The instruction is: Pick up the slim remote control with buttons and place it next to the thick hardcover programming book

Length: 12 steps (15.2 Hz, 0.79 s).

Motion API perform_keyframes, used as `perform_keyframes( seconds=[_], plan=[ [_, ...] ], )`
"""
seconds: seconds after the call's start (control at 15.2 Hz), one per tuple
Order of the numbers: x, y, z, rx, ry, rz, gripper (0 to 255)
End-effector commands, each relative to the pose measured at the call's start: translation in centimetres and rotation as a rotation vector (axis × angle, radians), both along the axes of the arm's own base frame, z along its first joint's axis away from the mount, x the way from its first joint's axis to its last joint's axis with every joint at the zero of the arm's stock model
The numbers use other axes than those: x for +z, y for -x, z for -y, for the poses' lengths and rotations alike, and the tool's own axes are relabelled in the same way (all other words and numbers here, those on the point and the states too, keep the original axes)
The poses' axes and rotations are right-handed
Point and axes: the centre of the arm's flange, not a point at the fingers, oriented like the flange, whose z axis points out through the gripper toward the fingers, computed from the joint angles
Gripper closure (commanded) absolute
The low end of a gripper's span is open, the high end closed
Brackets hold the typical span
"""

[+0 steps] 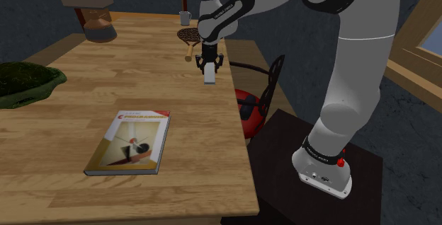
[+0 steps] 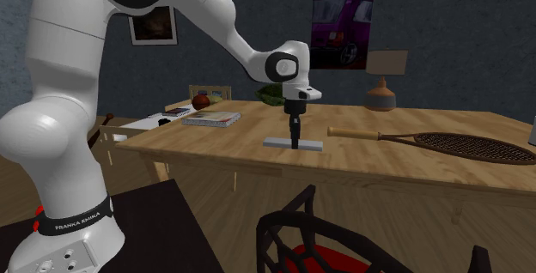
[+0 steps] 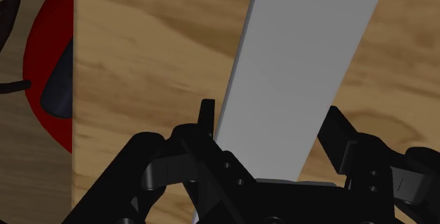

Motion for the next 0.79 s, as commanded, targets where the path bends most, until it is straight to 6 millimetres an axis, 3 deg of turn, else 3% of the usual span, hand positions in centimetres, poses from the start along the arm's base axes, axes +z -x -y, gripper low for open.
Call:
perform_keyframes(
  seconds=[0.0,0.26,0.73],
  plan=[
    [0.0,0.0,0.0,0.0,0.0,0.0,255],
    [0.0,0.0,0.0,0.0,0.0,0.0,255],
    [3.7,0.0,0.0,0.0,0.0,0.0,255]
  ],
)
